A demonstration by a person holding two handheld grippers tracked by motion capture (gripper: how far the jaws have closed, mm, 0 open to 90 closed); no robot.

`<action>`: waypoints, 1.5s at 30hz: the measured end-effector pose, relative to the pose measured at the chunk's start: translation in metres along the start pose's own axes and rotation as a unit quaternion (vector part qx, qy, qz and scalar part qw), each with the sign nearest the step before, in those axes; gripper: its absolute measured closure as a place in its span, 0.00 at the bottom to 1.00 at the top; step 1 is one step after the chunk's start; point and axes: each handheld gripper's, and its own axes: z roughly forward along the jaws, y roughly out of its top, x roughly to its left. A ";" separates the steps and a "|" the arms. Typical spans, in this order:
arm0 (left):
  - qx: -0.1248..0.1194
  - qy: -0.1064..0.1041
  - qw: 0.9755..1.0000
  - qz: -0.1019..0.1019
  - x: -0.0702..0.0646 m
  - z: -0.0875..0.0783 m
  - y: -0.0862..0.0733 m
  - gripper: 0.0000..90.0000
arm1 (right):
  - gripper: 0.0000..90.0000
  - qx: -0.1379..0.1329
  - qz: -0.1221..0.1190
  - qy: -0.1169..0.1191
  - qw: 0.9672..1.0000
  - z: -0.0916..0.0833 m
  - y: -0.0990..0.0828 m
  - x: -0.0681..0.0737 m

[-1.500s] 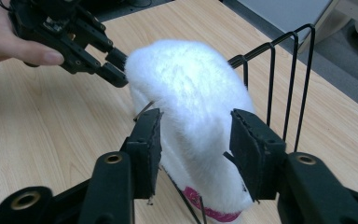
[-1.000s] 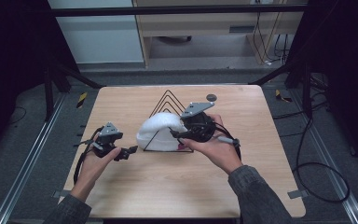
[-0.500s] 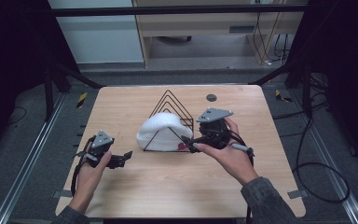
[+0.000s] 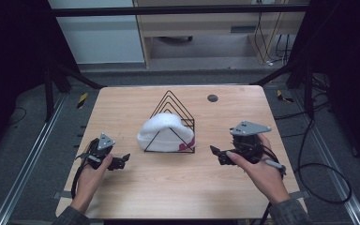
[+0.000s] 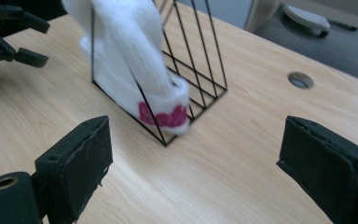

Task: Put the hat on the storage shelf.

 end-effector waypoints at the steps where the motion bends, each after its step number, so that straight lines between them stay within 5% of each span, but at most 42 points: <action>1: 0.003 -0.001 1.000 -0.005 0.001 0.003 -0.001 0.05 | 0.11 0.001 0.004 -0.004 1.000 -0.003 -0.004 -0.003; 7: 0.018 -0.001 1.000 -0.013 0.004 0.012 -0.004 0.05 | 0.10 0.016 0.034 -0.012 0.999 -0.012 -0.031 -0.018; 10: 0.030 -0.002 1.000 0.002 0.003 0.016 -0.006 0.05 | 0.09 0.013 0.038 -0.012 0.999 -0.014 -0.039 -0.022; 13: 0.035 -0.026 0.999 0.000 0.004 0.018 -0.009 0.05 | 0.10 0.017 0.048 -0.012 0.999 -0.012 -0.056 -0.028; 23: 0.025 -0.020 0.999 -0.005 0.011 0.031 -0.012 0.06 | 0.14 0.054 0.098 -0.039 0.993 0.028 -0.105 -0.055; 33: 0.026 -0.027 0.999 -0.022 0.017 0.038 -0.017 0.04 | 0.16 0.069 0.118 -0.071 0.988 0.073 -0.105 -0.071; 45: 0.024 -0.037 0.998 -0.034 0.020 0.043 -0.017 0.00 | 0.16 0.070 0.143 -0.092 0.983 0.103 -0.098 -0.085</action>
